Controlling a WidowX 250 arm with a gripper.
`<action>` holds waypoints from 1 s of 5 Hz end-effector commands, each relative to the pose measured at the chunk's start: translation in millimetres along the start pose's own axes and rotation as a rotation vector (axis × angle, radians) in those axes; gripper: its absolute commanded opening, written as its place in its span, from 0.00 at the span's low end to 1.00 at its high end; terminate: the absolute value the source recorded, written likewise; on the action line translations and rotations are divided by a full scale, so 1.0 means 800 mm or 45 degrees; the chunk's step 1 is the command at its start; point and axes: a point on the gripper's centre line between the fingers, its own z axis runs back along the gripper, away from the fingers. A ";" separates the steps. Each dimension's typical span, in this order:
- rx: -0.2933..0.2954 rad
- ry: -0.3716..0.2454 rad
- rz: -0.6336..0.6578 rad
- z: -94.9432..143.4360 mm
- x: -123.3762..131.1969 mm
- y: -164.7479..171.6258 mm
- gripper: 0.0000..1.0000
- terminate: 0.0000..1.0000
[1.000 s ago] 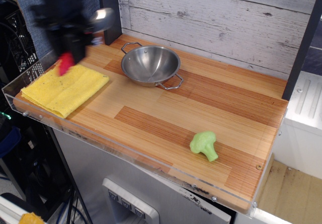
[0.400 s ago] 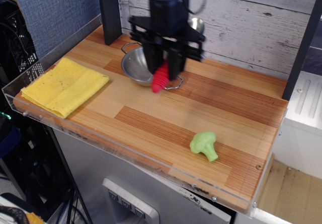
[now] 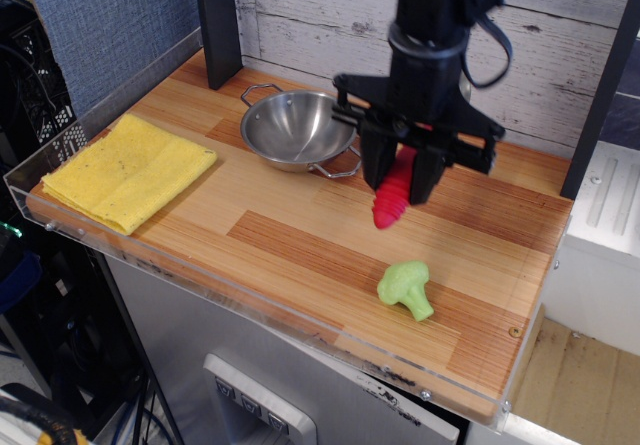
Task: Move the red spoon behind the broccoli.
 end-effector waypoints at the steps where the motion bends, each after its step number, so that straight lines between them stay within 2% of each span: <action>1: -0.079 -0.003 -0.012 -0.003 0.032 -0.042 0.00 0.00; 2: -0.099 0.033 0.000 -0.020 0.047 -0.049 0.00 0.00; 5: -0.048 0.128 0.019 -0.076 0.055 -0.042 0.00 0.00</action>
